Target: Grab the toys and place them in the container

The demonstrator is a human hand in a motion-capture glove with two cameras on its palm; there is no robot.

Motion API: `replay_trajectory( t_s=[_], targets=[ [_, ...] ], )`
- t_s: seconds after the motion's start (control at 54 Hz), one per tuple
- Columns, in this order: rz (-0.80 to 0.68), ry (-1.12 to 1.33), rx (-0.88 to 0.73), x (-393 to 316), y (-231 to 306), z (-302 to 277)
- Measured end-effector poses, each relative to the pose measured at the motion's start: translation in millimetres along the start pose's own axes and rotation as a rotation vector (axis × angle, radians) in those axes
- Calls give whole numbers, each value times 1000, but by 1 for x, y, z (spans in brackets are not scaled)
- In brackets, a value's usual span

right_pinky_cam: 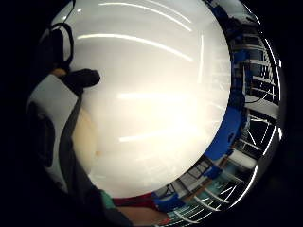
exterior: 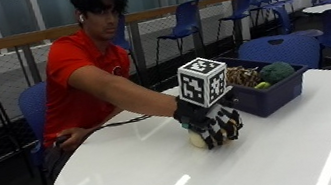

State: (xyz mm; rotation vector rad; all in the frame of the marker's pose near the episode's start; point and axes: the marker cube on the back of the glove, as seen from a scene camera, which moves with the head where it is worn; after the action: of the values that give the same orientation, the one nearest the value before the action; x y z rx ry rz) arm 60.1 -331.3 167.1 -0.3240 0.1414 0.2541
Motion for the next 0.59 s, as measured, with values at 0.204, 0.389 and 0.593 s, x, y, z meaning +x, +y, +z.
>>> replay_trajectory(
  t_s=[0.204,0.389,0.593],
  targets=[
    [-40,52,64,-10,12,-25],
    [-80,54,115,-25,18,-61],
    [-136,26,159,-77,34,-111]
  ],
)
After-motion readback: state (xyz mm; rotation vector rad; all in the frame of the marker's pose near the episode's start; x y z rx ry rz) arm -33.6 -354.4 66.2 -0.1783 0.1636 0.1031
